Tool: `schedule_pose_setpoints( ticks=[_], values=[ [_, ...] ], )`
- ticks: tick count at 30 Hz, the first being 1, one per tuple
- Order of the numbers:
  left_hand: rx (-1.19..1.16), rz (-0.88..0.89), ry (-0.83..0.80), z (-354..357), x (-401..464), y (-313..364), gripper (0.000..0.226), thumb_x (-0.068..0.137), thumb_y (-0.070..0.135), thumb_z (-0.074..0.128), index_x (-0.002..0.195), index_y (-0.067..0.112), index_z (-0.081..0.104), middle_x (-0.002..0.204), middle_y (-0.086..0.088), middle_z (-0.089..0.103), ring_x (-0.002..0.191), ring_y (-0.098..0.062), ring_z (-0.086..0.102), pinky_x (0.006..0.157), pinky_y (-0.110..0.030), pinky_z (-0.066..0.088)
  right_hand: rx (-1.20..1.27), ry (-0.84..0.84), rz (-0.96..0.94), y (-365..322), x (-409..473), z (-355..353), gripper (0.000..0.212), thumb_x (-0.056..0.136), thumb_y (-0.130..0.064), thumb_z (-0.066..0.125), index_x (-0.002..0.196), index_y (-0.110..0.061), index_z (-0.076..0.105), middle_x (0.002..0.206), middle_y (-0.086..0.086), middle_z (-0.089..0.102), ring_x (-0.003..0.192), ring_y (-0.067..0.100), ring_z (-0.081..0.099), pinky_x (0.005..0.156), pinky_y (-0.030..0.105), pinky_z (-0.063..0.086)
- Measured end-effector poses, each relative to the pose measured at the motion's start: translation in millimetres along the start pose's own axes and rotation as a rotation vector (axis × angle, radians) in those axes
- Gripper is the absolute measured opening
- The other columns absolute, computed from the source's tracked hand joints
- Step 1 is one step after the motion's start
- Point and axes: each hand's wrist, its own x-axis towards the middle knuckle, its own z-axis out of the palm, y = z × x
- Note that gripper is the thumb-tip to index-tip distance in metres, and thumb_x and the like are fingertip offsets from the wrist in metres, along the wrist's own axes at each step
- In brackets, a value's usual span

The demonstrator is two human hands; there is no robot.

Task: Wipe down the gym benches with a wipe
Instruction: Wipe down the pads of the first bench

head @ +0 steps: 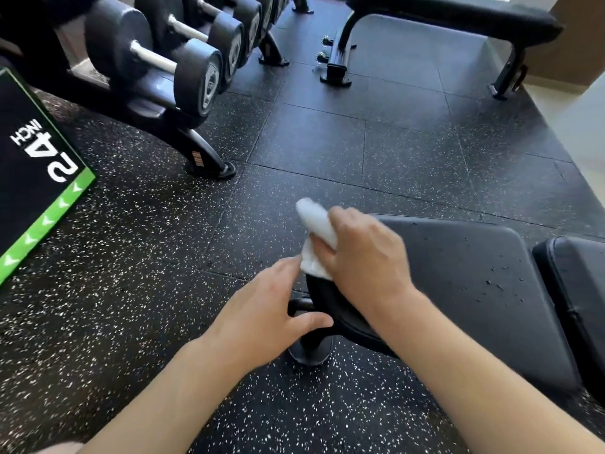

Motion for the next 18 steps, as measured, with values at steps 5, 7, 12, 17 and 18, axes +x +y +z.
schedule_pose_setpoints(
  ticks=[5, 7, 12, 17, 18],
  values=[
    [0.046, 0.013, -0.015, -3.7, -0.5, -0.7, 0.069, 0.085, 0.074, 0.062, 0.142, 0.040, 0.041, 0.141, 0.028, 0.046, 0.130, -0.001, 0.047, 0.099, -0.027, 0.043, 0.035, 0.002, -0.069, -4.0, -14.2, 2.2, 0.034, 0.088, -0.044, 0.075, 0.080, -0.022, 0.050, 0.075, -0.002, 0.060, 0.070, 0.028, 0.062, 0.058, 0.033, 0.037],
    [0.016, 0.046, 0.001, -4.0, 0.2, 0.3, 0.083, 0.086, 0.074, 0.063, 0.154, 0.042, 0.029, 0.154, 0.032, 0.034, 0.141, 0.001, 0.039, 0.110, -0.030, 0.041, 0.080, -0.016, 0.049, 21.8, -3.4, -2.4, 0.034, 0.094, -0.050, 0.066, 0.082, -0.026, 0.045, 0.084, 0.001, 0.065, 0.083, 0.032, 0.065, 0.064, 0.036, 0.036],
    [-0.036, 0.107, -0.006, -8.3, 4.7, -0.4, 0.099, 0.085, 0.074, 0.064, 0.164, 0.041, 0.014, 0.165, 0.031, 0.019, 0.152, 0.005, 0.023, 0.125, -0.032, 0.029, 0.072, -0.020, 0.157, 50.4, 0.3, -13.6, 0.034, 0.098, -0.052, 0.061, 0.085, -0.023, 0.047, 0.089, 0.002, 0.065, 0.090, 0.034, 0.064, 0.069, 0.039, 0.037],
    [-0.089, 0.198, 0.040, -5.6, 13.2, 0.9, 0.085, 0.089, 0.068, 0.063, 0.160, 0.041, 0.026, 0.161, 0.036, 0.022, 0.149, 0.014, 0.022, 0.122, -0.021, 0.025, 0.079, -0.034, -0.039, 20.5, -43.7, -15.9, 0.043, 0.094, -0.046, 0.069, 0.081, -0.026, 0.034, 0.073, -0.006, 0.050, 0.067, 0.023, 0.051, 0.057, 0.032, 0.033],
    [-0.089, 0.212, 0.042, -3.7, 15.3, 1.9, 0.085, 0.088, 0.068, 0.062, 0.160, 0.041, 0.027, 0.161, 0.037, 0.021, 0.149, 0.013, 0.022, 0.122, -0.023, 0.027, 0.074, -0.033, -0.051, 23.5, -47.4, -16.4, 0.043, 0.094, -0.047, 0.069, 0.081, -0.027, 0.033, 0.073, -0.006, 0.048, 0.065, 0.021, 0.049, 0.056, 0.032, 0.033]
  ],
)
